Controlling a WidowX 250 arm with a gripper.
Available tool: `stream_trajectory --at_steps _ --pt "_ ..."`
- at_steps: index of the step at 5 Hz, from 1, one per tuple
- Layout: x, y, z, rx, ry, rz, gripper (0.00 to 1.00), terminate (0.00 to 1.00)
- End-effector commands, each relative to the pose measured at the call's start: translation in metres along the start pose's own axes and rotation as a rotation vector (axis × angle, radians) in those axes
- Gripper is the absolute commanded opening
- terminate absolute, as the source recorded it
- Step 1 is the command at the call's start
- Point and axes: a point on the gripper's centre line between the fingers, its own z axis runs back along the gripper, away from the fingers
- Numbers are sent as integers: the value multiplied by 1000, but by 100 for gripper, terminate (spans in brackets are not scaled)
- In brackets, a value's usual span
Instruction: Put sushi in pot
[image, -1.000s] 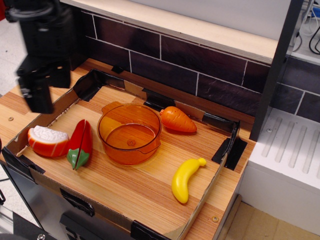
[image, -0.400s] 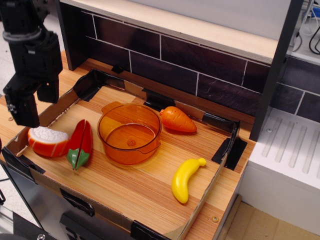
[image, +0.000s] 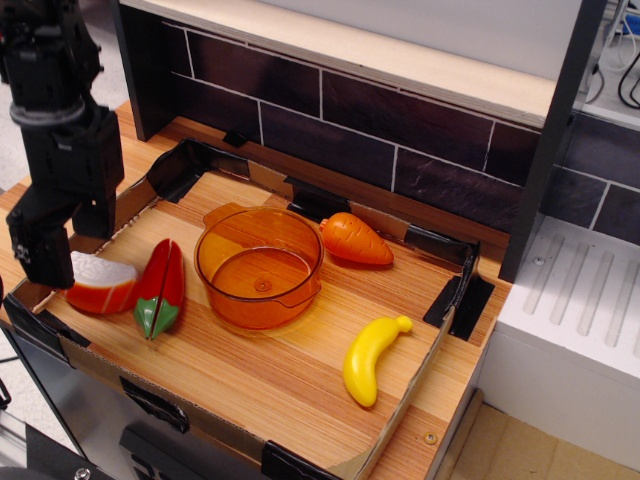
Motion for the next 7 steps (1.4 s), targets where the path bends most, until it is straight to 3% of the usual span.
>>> stream_trajectory --at_steps 1,2,3,4,6,7 --pt "4 13 -6 45 33 -13 100 0" --pt "6 12 -16 27 79 -13 100 0" --pt "5 14 -20 45 76 2 100 0" --pt "5 14 -22 -24 95 -8 0 0" --pt "1 5 6 42 86 21 0 0" --pt "-3 3 46 112 76 76 0 0"
